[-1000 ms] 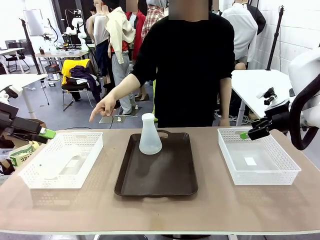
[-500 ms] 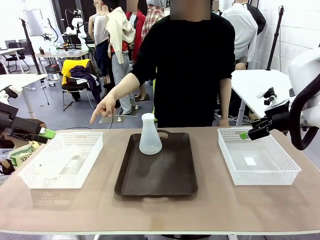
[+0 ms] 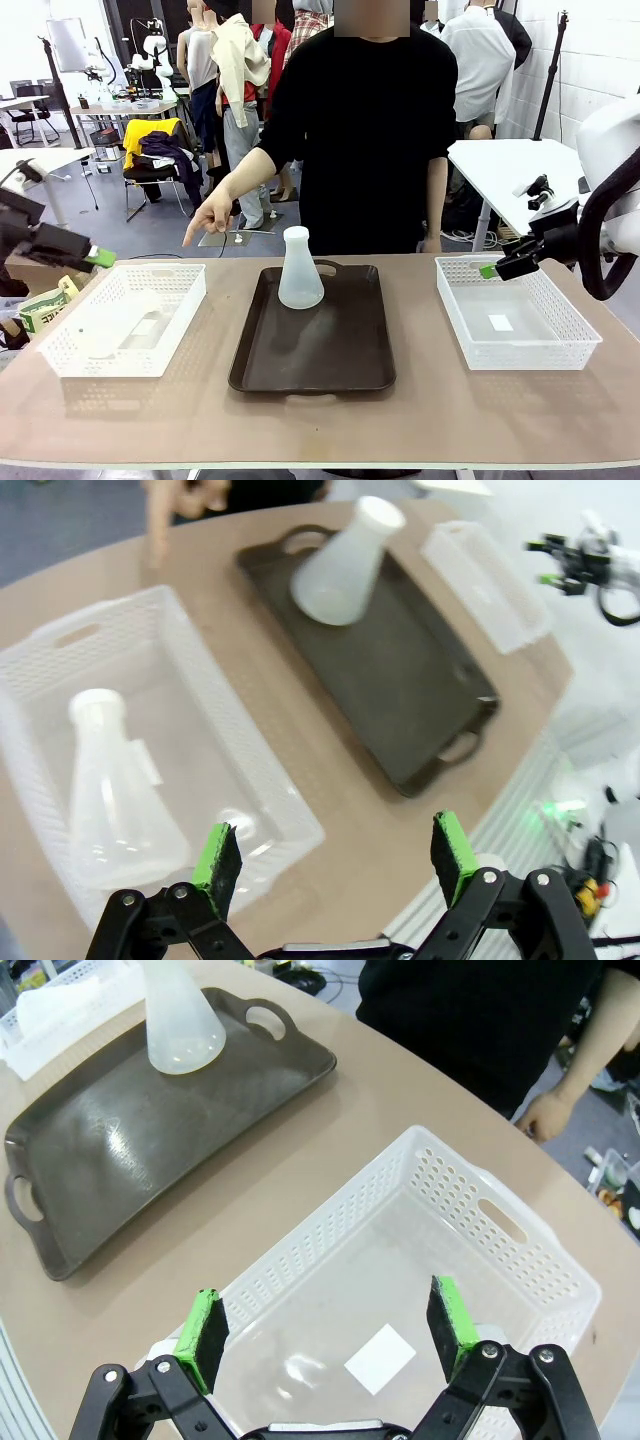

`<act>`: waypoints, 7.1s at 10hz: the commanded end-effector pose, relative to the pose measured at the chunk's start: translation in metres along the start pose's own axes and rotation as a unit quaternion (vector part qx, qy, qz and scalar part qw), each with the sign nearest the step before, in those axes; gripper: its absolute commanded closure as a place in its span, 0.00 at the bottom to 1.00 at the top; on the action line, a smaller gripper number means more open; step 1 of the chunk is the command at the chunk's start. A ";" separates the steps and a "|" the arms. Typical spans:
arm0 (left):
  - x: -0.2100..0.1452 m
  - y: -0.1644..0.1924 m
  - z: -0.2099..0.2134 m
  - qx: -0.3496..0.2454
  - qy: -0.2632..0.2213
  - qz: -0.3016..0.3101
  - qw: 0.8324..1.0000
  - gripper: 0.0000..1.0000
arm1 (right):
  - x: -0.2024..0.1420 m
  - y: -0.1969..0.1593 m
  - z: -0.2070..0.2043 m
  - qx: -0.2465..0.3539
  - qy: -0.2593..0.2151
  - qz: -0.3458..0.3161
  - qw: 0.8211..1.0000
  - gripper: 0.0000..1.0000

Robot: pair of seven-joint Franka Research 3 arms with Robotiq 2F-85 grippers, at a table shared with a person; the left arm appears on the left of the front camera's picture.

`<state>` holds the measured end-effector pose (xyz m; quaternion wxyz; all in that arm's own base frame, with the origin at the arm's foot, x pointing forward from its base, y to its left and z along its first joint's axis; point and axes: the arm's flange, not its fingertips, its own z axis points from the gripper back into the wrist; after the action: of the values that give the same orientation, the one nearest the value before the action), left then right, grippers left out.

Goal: Prepare the laboratory tools.
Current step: Pick up the Big flask that the person points to, then place the picked Big flask upright in the Handle tray as directed by the person.

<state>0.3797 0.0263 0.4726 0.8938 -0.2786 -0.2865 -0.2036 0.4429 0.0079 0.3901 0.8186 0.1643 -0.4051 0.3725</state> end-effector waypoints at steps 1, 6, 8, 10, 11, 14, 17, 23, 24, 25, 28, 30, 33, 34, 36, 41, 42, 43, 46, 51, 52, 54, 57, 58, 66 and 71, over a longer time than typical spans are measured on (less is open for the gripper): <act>0.045 0.013 -0.016 0.112 0.075 0.020 0.991 0.00 | -0.001 -0.001 0.000 0.001 0.004 0.002 1.000 0.00; 0.109 0.041 -0.103 0.222 0.289 -0.040 0.930 0.00 | -0.001 -0.001 0.000 0.001 0.004 0.002 1.000 0.00; 0.115 0.055 -0.132 0.242 0.306 -0.048 0.919 0.00 | -0.001 -0.001 0.000 0.001 0.004 0.002 1.000 0.00; 0.114 0.068 -0.163 0.246 0.309 -0.061 0.917 0.00 | -0.001 -0.001 0.000 0.001 0.004 0.002 1.000 0.00; 0.111 0.076 -0.172 0.244 0.316 -0.055 0.915 0.00 | -0.001 -0.001 0.000 0.001 0.004 0.002 1.000 0.00; 0.105 0.096 -0.194 0.240 0.318 -0.052 0.916 0.00 | -0.001 -0.001 0.000 0.001 0.004 0.002 1.000 0.00; 0.100 0.117 -0.212 0.242 0.313 -0.042 0.917 0.00 | -0.001 -0.001 0.000 0.001 0.004 0.002 1.000 0.00; 0.093 0.130 -0.225 0.239 0.335 -0.027 0.911 0.09 | -0.001 -0.001 0.000 0.001 0.004 0.002 1.000 0.00; 0.093 0.129 -0.224 0.239 0.337 -0.027 0.910 0.27 | -0.001 -0.001 0.000 0.001 0.004 0.002 1.000 0.00; 0.093 0.127 -0.221 0.243 0.339 -0.026 0.909 0.46 | -0.001 -0.001 0.000 0.001 0.004 0.002 1.000 0.00; 0.089 0.127 -0.219 0.241 0.348 -0.016 0.906 1.00 | -0.001 -0.001 0.000 0.001 0.004 0.002 1.000 0.00; 0.088 0.128 -0.219 0.243 0.347 -0.015 0.905 1.00 | -0.001 -0.001 0.000 0.001 0.004 0.002 1.000 0.00; 0.082 0.129 -0.221 0.237 0.351 -0.009 0.906 1.00 | -0.001 -0.001 0.000 0.001 0.004 0.002 1.000 0.00; 0.088 0.128 -0.222 0.228 0.338 -0.020 0.913 1.00 | -0.001 -0.001 0.000 0.001 0.004 0.002 1.000 0.00; 0.088 0.128 -0.222 0.228 0.338 -0.020 0.913 1.00 | -0.001 -0.001 0.000 0.001 0.004 0.002 1.000 0.00; 0.088 0.128 -0.222 0.228 0.338 -0.020 0.913 1.00 | -0.001 -0.001 0.000 0.001 0.004 0.002 1.000 0.00; 0.088 0.128 -0.222 0.228 0.338 -0.020 0.913 1.00 | -0.001 -0.001 0.000 0.001 0.004 0.002 1.000 0.00; 0.088 0.128 -0.222 0.228 0.338 -0.020 0.913 1.00 | -0.001 -0.001 0.000 0.001 0.004 0.002 1.000 0.00; 0.088 0.128 -0.222 0.228 0.338 -0.020 0.913 1.00 | -0.001 -0.001 0.000 0.001 0.004 0.002 1.000 0.00; 0.096 0.085 -0.185 0.260 0.286 -0.062 0.920 1.00 | -0.001 -0.001 0.000 0.001 0.004 0.002 1.000 0.00; 0.099 0.074 -0.171 0.263 0.272 -0.064 0.923 1.00 | -0.001 -0.001 0.000 0.001 0.004 0.002 1.000 0.00; 0.107 0.055 -0.142 0.262 0.243 -0.076 0.931 1.00 | -0.001 -0.001 0.000 0.001 0.004 0.002 1.000 0.00; 0.115 0.023 -0.098 0.233 0.202 -0.101 0.946 1.00 | -0.001 -0.001 0.000 0.001 0.004 0.002 1.000 0.00; 0.117 0.009 -0.077 0.216 0.182 -0.114 0.952 1.00 | -0.001 -0.001 0.000 0.001 0.004 0.002 1.000 0.00; 0.108 -0.058 0.023 0.171 0.076 -0.232 0.955 1.00 | -0.001 -0.001 0.000 0.001 0.004 0.002 1.000 0.00; 0.110 -0.065 0.024 0.182 0.081 -0.223 0.954 1.00 | -0.001 -0.001 0.000 0.001 0.004 0.002 1.000 0.00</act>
<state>0.4213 -0.0322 0.5795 0.8821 -0.0270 -0.2957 -0.3657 0.4437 0.0080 0.3905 0.8184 0.1640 -0.4053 0.3728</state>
